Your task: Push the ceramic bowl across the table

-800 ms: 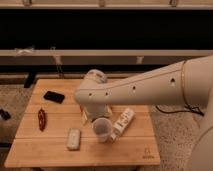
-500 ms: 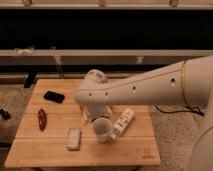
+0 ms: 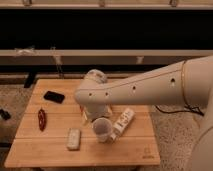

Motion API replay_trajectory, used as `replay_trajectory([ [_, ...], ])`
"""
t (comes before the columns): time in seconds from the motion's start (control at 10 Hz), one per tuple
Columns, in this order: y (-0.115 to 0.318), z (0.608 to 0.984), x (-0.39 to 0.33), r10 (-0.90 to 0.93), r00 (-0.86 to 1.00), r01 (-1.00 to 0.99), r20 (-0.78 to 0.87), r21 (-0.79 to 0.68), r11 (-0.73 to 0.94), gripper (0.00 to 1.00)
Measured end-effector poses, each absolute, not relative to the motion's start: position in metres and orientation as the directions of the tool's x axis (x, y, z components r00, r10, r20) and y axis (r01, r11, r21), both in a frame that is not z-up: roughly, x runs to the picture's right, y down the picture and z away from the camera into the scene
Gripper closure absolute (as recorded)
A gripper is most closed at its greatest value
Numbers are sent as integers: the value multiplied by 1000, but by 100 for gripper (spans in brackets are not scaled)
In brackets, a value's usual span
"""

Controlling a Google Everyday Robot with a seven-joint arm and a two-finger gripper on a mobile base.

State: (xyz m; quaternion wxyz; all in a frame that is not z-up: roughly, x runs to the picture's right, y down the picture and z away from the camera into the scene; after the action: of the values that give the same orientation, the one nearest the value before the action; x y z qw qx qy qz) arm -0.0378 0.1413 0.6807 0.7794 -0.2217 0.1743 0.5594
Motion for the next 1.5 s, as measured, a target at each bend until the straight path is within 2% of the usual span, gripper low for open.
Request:
replay_trajectory([
  [1.3, 140, 681, -38, 794, 314, -949, -520, -154, 275, 20],
  [1.5, 127, 690, -39, 788, 318, -948, -528, -157, 277, 20],
])
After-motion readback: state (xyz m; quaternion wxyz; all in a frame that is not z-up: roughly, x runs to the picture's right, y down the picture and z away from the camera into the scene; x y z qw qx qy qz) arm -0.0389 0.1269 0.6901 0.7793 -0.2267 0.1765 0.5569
